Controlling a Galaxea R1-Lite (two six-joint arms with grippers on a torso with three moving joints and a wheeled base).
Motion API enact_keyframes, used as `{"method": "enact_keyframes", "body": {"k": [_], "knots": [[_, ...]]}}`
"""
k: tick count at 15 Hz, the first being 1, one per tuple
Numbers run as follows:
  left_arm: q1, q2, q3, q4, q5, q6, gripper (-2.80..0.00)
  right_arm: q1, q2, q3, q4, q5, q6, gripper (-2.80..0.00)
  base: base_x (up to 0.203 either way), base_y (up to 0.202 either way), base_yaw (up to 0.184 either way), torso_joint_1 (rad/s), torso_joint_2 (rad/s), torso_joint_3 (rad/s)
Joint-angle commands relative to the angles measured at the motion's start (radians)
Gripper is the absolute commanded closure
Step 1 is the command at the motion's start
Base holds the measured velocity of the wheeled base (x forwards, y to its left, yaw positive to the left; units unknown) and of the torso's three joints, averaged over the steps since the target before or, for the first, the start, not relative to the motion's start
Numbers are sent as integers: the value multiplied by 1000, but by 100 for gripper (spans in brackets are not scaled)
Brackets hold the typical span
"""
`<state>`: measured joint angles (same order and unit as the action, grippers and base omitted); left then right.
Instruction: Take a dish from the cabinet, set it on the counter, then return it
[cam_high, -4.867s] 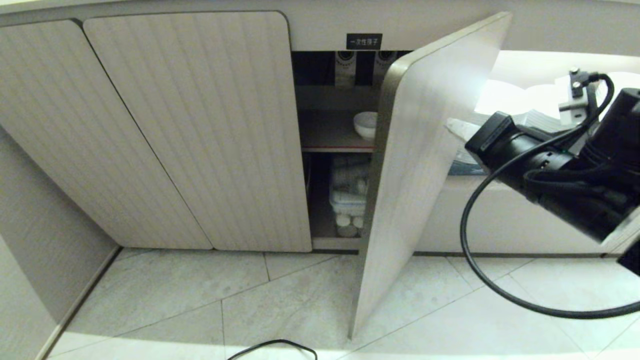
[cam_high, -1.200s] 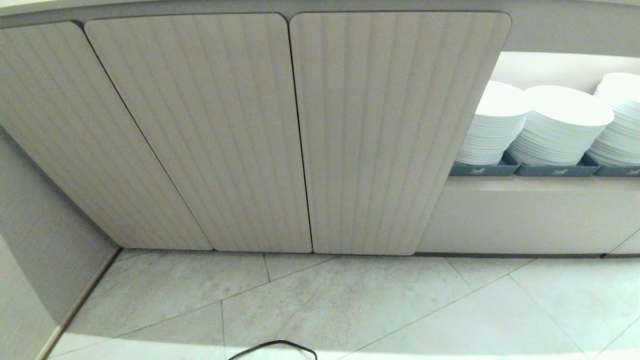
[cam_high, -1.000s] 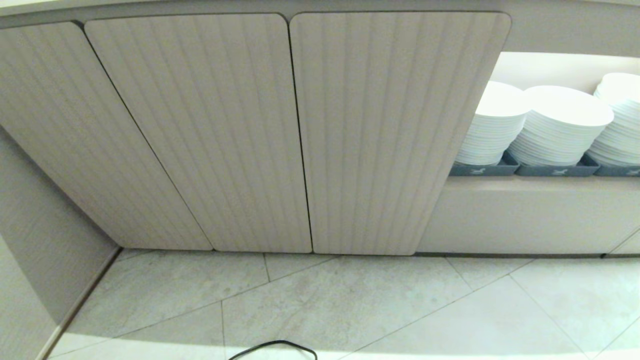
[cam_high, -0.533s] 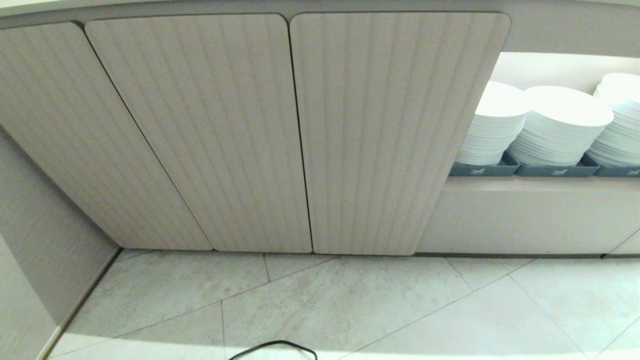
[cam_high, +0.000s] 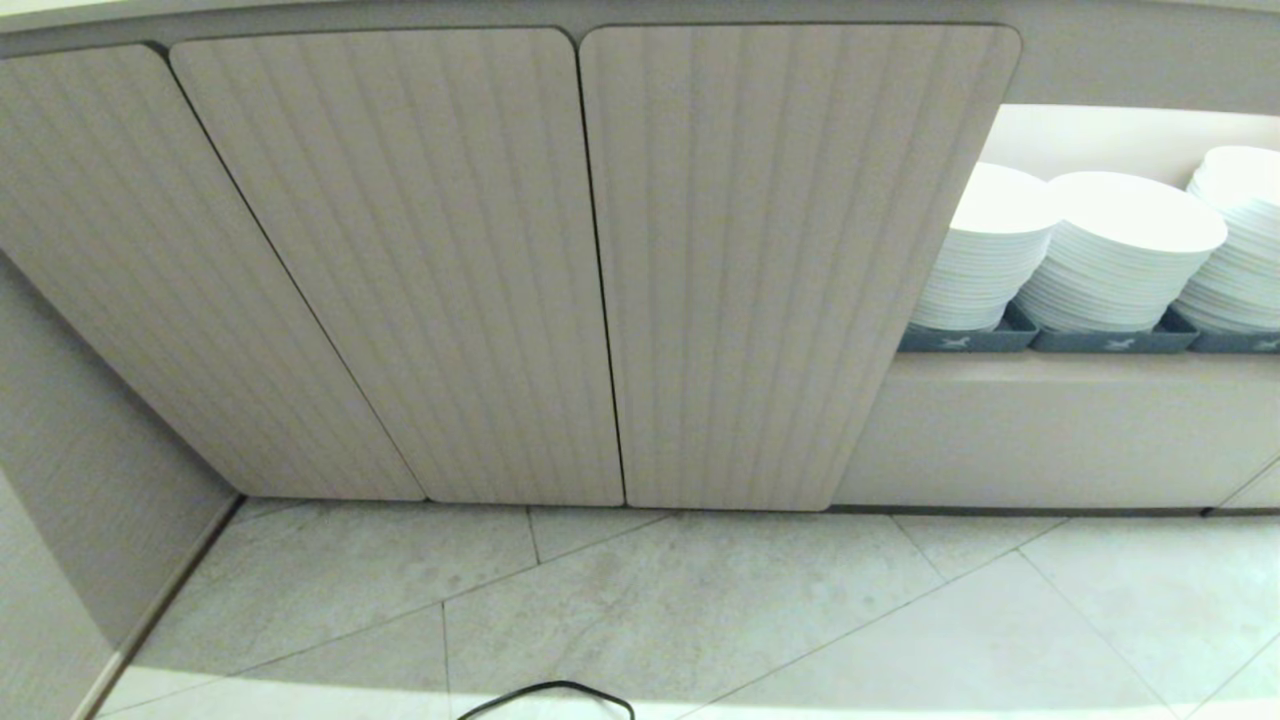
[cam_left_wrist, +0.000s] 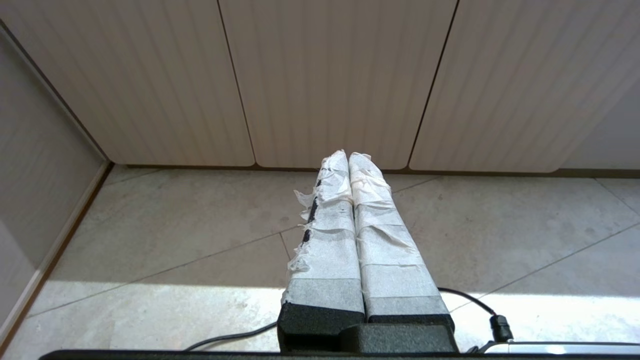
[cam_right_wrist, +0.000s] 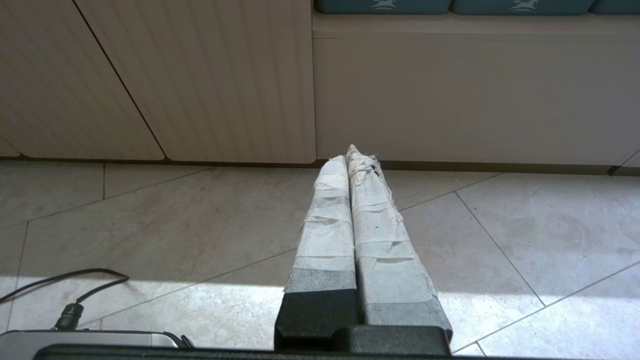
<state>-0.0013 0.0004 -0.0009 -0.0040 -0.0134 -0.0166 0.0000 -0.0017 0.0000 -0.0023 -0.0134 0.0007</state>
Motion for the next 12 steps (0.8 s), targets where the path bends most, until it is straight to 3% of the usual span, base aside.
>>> {"method": "enact_keyframes", "body": {"k": [1,12], "knots": [[0,0,1,-1,0,0,0,0,2,0,1,0,-4,0,0,0,0,0,0,0],[0,0,-1,-1,0,0,0,0,2,0,1,-1,4,0,0,0,0,0,0,0]]}}
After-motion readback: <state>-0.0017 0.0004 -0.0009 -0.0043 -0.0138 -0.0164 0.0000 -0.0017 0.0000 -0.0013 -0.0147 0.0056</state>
